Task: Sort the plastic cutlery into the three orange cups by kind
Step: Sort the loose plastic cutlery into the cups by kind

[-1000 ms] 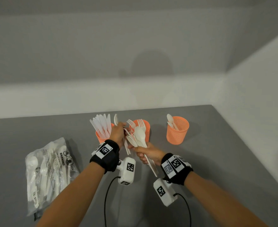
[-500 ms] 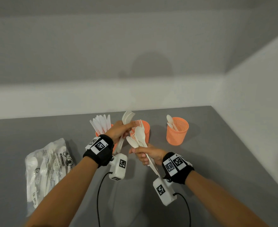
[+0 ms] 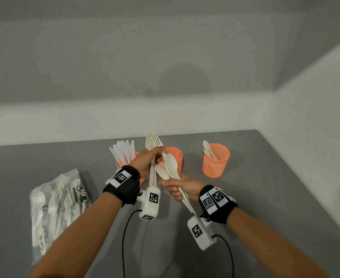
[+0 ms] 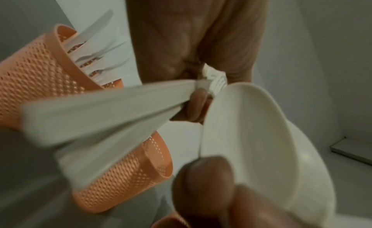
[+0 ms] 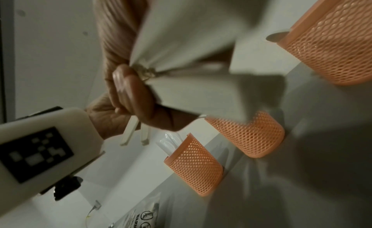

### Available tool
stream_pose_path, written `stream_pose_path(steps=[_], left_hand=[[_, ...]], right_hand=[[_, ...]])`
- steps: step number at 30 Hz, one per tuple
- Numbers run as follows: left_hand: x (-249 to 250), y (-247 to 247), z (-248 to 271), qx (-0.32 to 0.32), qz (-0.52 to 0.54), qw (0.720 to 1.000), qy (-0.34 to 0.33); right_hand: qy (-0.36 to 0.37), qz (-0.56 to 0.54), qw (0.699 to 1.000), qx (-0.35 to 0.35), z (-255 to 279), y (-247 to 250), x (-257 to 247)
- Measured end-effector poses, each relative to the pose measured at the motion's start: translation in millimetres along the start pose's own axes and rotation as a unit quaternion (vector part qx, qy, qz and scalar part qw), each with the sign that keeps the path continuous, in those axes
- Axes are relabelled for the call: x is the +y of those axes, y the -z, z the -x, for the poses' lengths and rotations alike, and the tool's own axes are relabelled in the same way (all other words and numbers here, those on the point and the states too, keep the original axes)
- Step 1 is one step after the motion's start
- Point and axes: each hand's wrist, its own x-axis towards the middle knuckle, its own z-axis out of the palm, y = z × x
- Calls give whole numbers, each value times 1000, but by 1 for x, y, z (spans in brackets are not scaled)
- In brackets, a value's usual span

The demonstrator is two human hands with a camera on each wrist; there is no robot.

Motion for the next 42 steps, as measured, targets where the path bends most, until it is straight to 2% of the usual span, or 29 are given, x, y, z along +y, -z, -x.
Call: stream_pose_path(steps=[2, 4, 7, 10, 12, 14, 16, 18, 20, 21, 26, 30, 31, 33, 35, 36, 39, 42], left_hand=[[-3, 1, 2, -23, 0, 1000, 14], [-3, 2, 2, -20, 5, 1000, 19], [4, 5, 2, 43, 56, 998, 1], [15, 11, 2, 127, 147, 980, -47], [23, 17, 1, 177, 141, 969, -102], [27, 26, 1, 191, 66, 968, -147], [25, 33, 1, 138, -37, 980, -142], [19, 33, 7, 39, -131, 986, -94], [13, 26, 16, -39, -201, 978, -45], [11, 21, 19, -58, -226, 972, -27], [12, 5, 22, -82, -301, 950, -4], [11, 0, 17, -59, -403, 908, -100], [10, -1, 15, -36, -401, 906, -132], [10, -2, 11, 33, -315, 934, -167], [11, -2, 7, 89, -217, 960, -154], [11, -3, 6, 93, -181, 969, -138], [5, -10, 7, 41, -83, 990, -108], [-1, -25, 3, -7, -24, 996, -88]], right_hand=[[-2, 0, 1000, -8, 0, -3, -1], [-5, 8, 1000, -17, -2, -6, -1], [-7, 42, 999, -19, -4, -8, 2], [-6, 55, 998, -2, -3, -7, 4], [-5, 49, 999, 12, -1, -2, 5], [-9, 42, 999, 23, 0, 3, 4], [-9, 34, 999, 27, 1, 8, 4], [-1, 26, 999, 30, 2, 12, 2], [10, 26, 999, 29, 2, 15, 0], [13, 30, 999, 31, 2, 16, 0], [34, 81, 994, 61, 1, 16, 1], [62, 132, 986, 80, 7, 15, 5], [66, 137, 985, 86, 7, 16, 6], [64, 133, 983, 105, 8, 21, 8], [62, 118, 983, 125, 8, 27, 9], [59, 110, 984, 130, 9, 30, 9], [54, 96, 986, 126, 11, 36, 7], [53, 76, 988, 122, 14, 39, 5]])
